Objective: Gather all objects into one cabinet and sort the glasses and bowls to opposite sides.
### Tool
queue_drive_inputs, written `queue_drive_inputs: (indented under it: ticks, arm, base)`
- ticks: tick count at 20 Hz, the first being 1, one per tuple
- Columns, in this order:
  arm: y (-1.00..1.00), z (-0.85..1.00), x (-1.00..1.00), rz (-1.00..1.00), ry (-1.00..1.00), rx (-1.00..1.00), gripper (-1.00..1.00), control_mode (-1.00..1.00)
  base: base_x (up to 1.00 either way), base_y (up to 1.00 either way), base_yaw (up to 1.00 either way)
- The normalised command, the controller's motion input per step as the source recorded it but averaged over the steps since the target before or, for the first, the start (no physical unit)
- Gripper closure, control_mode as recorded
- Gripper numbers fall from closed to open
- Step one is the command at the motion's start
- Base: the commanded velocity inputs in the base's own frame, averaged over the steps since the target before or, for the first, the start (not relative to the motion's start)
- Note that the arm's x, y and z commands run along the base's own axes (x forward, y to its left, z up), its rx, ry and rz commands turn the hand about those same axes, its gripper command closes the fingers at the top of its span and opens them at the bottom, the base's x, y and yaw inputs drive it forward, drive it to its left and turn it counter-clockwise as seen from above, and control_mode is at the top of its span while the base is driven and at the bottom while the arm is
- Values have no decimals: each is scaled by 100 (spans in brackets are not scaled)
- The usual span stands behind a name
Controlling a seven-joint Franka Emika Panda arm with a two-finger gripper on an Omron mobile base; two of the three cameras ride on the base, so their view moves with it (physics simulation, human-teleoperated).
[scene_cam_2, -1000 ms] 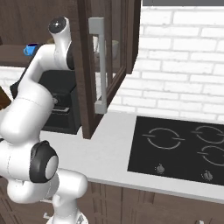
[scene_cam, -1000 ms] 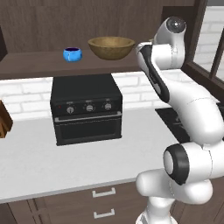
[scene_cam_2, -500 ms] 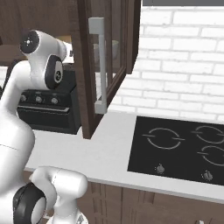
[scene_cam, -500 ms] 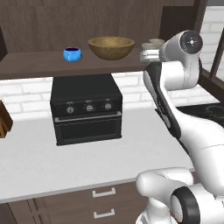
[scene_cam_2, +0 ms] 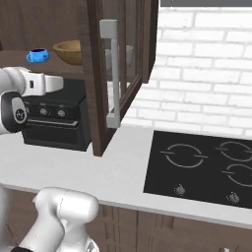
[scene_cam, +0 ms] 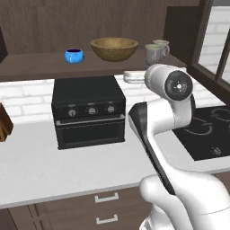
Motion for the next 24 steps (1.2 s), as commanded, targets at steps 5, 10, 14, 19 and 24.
queue_drive_inputs:
  ticks: [5,10,14,19,24]
  arm:
    - [97,35,-36,7,1,-1,-100,-100]
    - [100,28,-8,10,3,0,-100,-100]
    - [87,21,0,10,5,0,-100,-100]
    - [51,1,0,3,14,0,-100,-100]
    - [3,-9,9,0,21,4,-100,-100]
  base:
    - [0,0,0]
    - [0,0,0]
    - [0,0,0]
    - [0,0,0]
    - [0,0,0]
